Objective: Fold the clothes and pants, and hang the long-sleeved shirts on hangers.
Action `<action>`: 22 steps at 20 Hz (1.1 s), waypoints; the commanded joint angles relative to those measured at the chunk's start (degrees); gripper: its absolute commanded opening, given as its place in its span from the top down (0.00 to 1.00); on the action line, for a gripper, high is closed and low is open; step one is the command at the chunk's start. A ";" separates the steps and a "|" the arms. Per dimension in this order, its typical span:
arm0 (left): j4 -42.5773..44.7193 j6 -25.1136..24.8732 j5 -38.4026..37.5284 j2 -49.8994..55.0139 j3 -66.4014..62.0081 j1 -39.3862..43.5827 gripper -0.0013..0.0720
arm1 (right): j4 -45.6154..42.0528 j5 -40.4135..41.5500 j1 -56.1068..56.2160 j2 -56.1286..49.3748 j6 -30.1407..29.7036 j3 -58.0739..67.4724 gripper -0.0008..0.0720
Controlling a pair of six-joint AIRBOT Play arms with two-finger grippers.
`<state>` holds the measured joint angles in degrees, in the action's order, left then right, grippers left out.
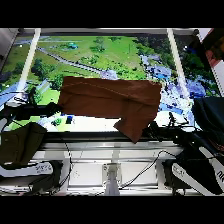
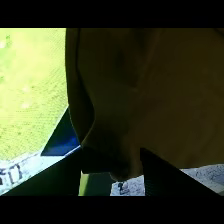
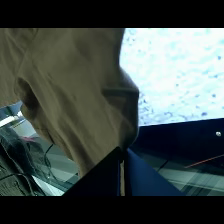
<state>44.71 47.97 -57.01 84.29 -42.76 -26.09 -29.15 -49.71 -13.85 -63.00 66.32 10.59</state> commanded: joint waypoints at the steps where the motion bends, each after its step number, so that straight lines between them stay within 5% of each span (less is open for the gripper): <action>1: 1.07 -0.90 0.59 0.52 0.04 1.14 0.44 | 0.07 10.38 -0.02 0.02 0.02 0.02 0.96; 2: 1.07 -0.87 0.61 0.50 0.04 1.07 0.61 | 0.07 10.36 -0.04 0.02 0.02 0.02 0.96; 6: 0.98 -0.85 0.59 0.46 0.02 0.92 0.94 | 0.09 10.34 -0.02 0.02 0.00 0.02 0.96; 17: -1.90 -0.87 0.20 -17.79 -2.69 0.87 0.95 | 1.79 -2.43 -0.02 14.03 0.09 4.66 0.96; 22: -1.99 1.57 0.39 -28.22 -2.80 1.14 0.95 | 16.22 -2.75 -0.02 25.05 5.03 6.10 0.96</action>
<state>43.07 47.66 -56.95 61.36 -45.32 -25.12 -22.50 -51.53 -13.89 -43.57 69.30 15.90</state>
